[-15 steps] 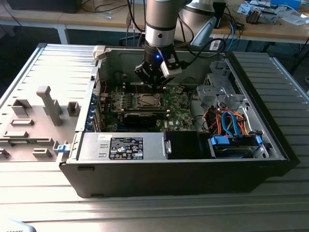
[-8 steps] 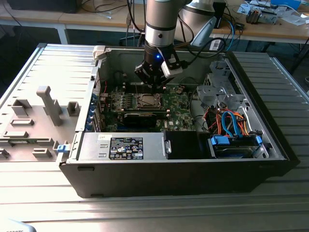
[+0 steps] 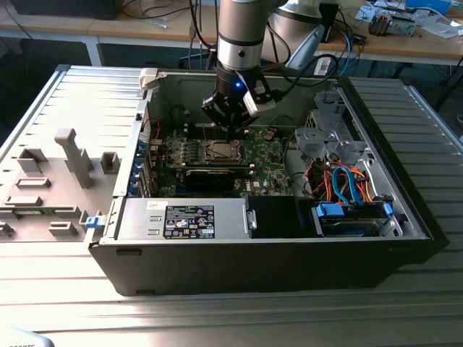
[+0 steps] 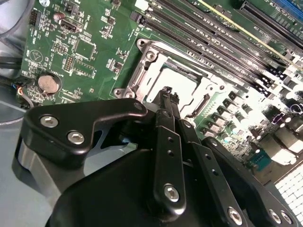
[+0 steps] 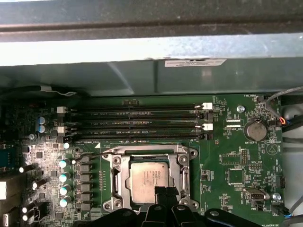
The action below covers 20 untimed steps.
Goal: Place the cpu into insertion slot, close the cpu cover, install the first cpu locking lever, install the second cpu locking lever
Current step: 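Install the first cpu locking lever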
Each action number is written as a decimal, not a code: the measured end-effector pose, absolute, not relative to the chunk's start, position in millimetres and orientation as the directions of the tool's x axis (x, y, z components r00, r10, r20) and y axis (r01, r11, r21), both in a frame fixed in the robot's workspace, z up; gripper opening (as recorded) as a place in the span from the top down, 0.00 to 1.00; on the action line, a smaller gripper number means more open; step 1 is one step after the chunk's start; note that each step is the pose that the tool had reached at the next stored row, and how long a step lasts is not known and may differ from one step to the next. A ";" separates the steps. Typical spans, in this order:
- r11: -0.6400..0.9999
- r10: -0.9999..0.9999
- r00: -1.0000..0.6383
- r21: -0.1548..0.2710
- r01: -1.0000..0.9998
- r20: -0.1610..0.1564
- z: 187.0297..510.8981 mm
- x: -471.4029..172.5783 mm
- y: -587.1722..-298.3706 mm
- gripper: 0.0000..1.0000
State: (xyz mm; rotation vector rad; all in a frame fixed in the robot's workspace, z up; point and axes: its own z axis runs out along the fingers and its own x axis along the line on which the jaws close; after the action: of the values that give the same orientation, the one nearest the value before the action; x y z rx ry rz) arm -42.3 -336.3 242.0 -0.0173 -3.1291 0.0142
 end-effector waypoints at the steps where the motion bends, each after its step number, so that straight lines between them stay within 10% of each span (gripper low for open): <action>1: 1.000 0.004 -1.000 -0.009 0.004 0.012 242.0 -42.3 -336.2 0.89; 20: 1.000 -0.012 -1.000 -0.009 -0.012 0.008 250.2 -53.7 -336.2 0.89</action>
State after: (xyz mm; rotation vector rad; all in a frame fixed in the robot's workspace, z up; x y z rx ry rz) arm -53.7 -336.2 250.2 0.0191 -3.1333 0.0135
